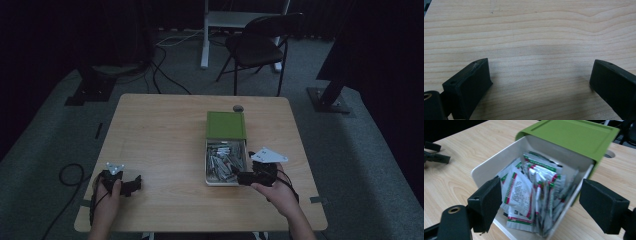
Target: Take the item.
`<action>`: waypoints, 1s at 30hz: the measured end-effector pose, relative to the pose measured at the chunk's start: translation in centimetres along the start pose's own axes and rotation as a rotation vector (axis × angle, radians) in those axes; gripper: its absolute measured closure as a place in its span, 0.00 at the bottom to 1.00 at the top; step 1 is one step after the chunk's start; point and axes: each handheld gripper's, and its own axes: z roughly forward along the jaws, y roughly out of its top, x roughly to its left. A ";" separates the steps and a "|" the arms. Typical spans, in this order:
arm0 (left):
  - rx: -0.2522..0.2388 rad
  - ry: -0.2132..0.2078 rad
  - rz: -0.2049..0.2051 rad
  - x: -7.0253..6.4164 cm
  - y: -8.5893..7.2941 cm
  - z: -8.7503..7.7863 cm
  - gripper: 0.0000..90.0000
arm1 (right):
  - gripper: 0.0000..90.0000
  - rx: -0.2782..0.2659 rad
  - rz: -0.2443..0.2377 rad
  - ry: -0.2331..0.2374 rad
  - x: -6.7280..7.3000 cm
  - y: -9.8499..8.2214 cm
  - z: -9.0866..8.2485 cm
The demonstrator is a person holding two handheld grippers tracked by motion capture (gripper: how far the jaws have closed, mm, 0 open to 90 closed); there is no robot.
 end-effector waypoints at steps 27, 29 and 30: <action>0.000 0.000 0.000 0.0 0.0 0.0 0.04 | 0.51 0.100 -0.123 0.064 3.7 -1.4 3.9; 0.000 0.001 -0.001 0.0 0.0 0.0 0.04 | 0.52 0.107 -0.128 0.063 3.9 -1.5 4.2; 0.000 0.002 -0.001 0.0 0.0 0.0 0.04 | 0.56 0.111 -0.126 0.059 3.9 -1.6 4.3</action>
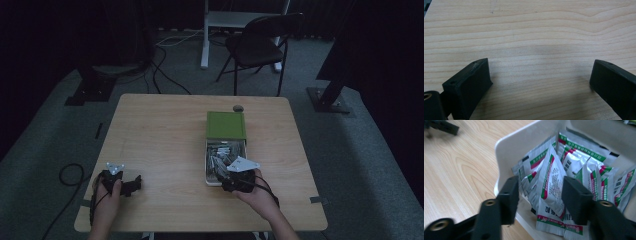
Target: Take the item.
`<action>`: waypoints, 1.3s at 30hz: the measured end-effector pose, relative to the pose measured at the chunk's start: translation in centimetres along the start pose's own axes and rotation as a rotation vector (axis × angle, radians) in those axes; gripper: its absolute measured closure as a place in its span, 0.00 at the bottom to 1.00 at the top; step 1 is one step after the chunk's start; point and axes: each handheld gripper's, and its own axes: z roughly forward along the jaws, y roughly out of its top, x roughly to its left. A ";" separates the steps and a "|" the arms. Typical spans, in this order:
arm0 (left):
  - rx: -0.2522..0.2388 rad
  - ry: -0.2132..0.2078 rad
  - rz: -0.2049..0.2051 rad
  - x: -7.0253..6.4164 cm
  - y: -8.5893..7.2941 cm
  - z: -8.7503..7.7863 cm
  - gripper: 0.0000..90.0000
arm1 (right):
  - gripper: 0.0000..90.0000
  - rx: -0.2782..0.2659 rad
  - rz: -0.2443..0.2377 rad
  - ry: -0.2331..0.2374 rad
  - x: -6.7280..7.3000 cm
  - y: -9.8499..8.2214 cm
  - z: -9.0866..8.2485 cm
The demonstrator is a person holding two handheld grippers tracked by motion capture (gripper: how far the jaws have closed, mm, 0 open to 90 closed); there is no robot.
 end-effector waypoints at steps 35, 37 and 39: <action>0.001 0.001 0.001 0.0 0.0 0.0 0.04 | 0.84 0.086 -0.059 -0.185 0.6 -0.6 2.1; 0.001 0.001 0.001 0.0 0.0 0.0 0.04 | 0.87 0.094 -0.069 -0.191 0.5 -0.6 2.1; 0.001 0.001 0.001 0.0 0.0 0.0 0.04 | 0.89 0.100 -0.072 -0.195 0.4 -0.5 2.0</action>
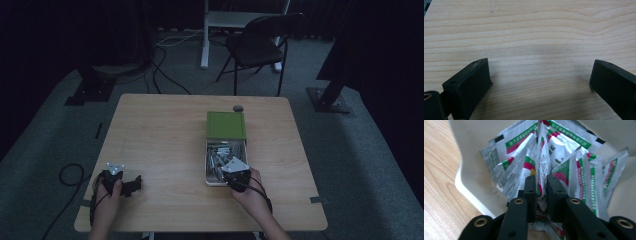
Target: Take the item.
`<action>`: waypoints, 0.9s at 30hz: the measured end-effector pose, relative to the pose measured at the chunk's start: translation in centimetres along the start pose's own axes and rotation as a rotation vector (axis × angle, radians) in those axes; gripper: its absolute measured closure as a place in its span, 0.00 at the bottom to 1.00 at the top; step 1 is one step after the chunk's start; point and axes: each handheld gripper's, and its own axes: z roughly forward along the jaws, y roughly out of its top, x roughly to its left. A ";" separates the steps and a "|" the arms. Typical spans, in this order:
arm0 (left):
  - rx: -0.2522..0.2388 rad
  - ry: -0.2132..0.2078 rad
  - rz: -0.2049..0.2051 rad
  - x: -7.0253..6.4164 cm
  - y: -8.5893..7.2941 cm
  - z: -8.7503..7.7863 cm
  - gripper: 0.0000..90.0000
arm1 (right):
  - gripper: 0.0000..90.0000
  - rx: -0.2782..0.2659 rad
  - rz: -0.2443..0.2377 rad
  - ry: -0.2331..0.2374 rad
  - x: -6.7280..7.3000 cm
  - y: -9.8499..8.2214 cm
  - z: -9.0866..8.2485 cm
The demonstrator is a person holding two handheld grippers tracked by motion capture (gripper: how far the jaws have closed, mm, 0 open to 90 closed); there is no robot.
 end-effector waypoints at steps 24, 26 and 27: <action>0.001 0.000 0.000 0.0 0.0 0.0 0.04 | 0.94 -0.078 0.110 0.087 -1.8 1.4 -2.5; 0.001 0.000 0.000 0.0 0.0 0.0 0.04 | 0.94 -0.081 0.104 0.086 -1.9 1.5 -2.7; 0.001 0.000 0.000 0.0 0.0 0.0 0.04 | 0.94 -0.084 0.106 0.087 -2.0 1.5 -2.8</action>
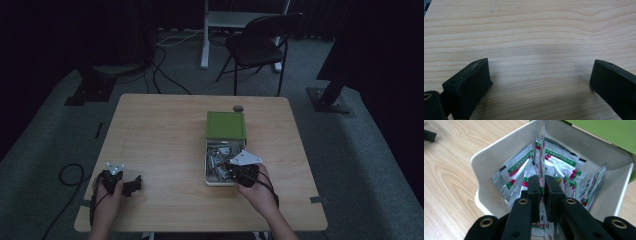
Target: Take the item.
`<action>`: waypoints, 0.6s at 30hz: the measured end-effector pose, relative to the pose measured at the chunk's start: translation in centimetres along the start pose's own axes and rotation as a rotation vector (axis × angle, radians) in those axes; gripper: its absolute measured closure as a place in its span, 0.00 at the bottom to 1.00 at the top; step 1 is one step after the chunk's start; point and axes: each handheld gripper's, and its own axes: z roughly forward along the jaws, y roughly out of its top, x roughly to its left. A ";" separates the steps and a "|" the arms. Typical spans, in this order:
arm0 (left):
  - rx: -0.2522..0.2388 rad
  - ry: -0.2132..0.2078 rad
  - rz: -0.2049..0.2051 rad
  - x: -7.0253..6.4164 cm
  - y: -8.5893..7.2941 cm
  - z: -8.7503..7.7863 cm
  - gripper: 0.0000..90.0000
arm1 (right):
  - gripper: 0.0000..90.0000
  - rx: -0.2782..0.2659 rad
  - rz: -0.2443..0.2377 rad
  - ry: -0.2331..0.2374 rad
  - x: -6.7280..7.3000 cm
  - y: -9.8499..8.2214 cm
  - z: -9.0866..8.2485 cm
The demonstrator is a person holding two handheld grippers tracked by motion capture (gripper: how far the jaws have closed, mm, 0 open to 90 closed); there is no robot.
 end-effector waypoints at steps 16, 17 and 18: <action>0.000 0.000 0.000 0.0 0.0 0.0 0.04 | 0.94 -0.095 0.027 0.024 -1.1 2.1 -2.6; 0.000 0.000 0.000 0.0 0.0 0.0 0.04 | 0.94 -0.098 0.026 0.021 -1.2 2.2 -2.7; 0.000 0.000 0.000 0.0 0.0 0.0 0.04 | 0.94 -0.103 0.028 0.020 -1.4 2.3 -2.9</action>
